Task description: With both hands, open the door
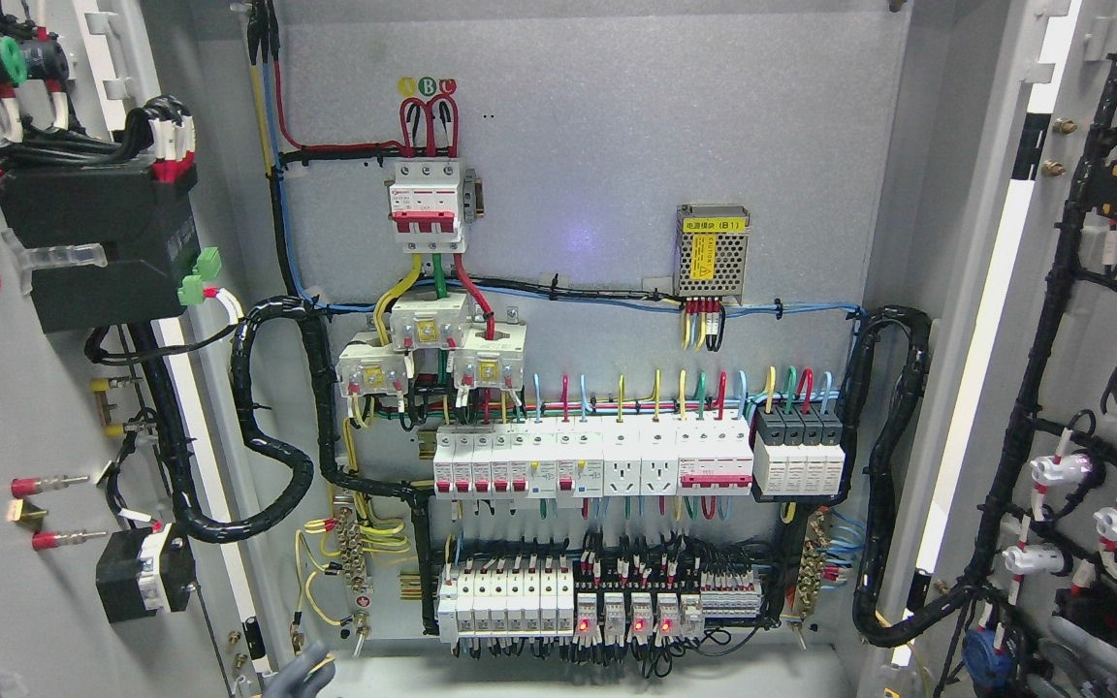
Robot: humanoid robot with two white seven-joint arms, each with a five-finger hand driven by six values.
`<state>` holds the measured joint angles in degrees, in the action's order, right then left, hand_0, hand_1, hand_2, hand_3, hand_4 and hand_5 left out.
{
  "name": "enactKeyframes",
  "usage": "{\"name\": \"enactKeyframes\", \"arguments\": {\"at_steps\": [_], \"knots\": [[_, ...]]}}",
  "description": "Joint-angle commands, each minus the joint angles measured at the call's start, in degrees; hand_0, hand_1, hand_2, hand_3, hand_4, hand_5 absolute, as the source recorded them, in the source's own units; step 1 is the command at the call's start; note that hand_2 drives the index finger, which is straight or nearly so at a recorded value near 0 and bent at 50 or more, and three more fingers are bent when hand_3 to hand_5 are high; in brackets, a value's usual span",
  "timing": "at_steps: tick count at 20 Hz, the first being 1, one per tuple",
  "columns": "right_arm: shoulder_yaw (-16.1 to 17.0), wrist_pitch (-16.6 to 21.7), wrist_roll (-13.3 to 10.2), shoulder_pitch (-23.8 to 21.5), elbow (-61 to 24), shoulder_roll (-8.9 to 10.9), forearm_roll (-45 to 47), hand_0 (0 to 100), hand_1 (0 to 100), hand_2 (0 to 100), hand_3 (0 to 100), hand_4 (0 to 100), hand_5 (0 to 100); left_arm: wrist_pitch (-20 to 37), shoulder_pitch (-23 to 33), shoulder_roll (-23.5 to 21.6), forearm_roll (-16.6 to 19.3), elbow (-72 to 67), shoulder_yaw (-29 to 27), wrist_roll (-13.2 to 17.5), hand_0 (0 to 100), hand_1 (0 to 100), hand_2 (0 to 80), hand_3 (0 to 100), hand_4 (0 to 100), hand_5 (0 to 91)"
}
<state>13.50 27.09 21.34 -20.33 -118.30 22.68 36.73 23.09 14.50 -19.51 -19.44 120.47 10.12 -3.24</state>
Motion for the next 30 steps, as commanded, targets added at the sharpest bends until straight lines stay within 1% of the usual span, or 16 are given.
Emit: {"name": "enactKeyframes", "arguments": {"at_steps": [1,6,9,13,15,16,21,26,28,30], "knots": [[1.0,-0.1,-0.1,-0.1,1.2,0.35,0.3,19,0,0,0,0,0,0.1,1.0,-1.8,-2.6,-0.1,-5.5,0.0,0,0,0.0,0,0,0.0],[1.4,0.0,-0.1,-0.1,1.3,0.09,3.5,19,0,0,0,0,0,0.1,2.0,-2.2,-4.8,-0.1,-7.8,0.0,0,0,0.0,0,0,0.0],[2.6,0.0,0.0,-0.2,1.3,0.09,3.9,19,0,0,0,0,0,0.5,2.3,-2.3,-5.3,-0.1,-9.0,0.0,0,0,0.0,0,0,0.0],[2.7,0.0,0.1,-0.2,2.4,-0.26,4.7,19,0,0,0,0,0,0.6,2.6,-2.3,-5.9,-0.2,-9.9,0.0,0,0,0.0,0,0,0.0],[3.8,0.0,0.0,-0.8,2.5,-0.26,4.8,19,0,0,0,0,0,0.6,2.7,-2.3,-6.2,-0.2,-10.6,0.0,0,0,0.0,0,0,0.0],[4.4,0.0,0.0,-1.0,2.5,-0.26,5.0,19,0,0,0,0,0,0.6,2.7,-2.2,-6.8,-0.3,-11.1,0.0,0,0,0.0,0,0,0.0],[5.0,0.0,0.0,-1.2,2.5,-0.44,9.2,19,0,0,0,0,0,0.5,2.7,-2.3,-9.9,-0.5,-14.0,0.0,0,0,0.0,0,0,0.0],[6.4,0.0,0.0,-1.6,2.4,-0.61,9.6,19,0,0,0,0,0,0.5,2.8,-2.5,-12.3,-0.7,-16.2,0.0,0,0,0.0,0,0,0.0],[7.0,0.0,0.0,-2.5,2.2,-1.23,9.6,19,0,0,0,0,0,0.5,3.2,-2.5,-13.4,-0.7,-17.1,0.0,0,0,0.0,0,0,0.0],[7.0,0.0,0.0,-2.5,2.2,-1.32,9.6,19,0,0,0,0,0,0.3,3.7,-2.5,-14.8,-0.8,-18.6,0.0,0,0,0.0,0,0,0.0]]}}
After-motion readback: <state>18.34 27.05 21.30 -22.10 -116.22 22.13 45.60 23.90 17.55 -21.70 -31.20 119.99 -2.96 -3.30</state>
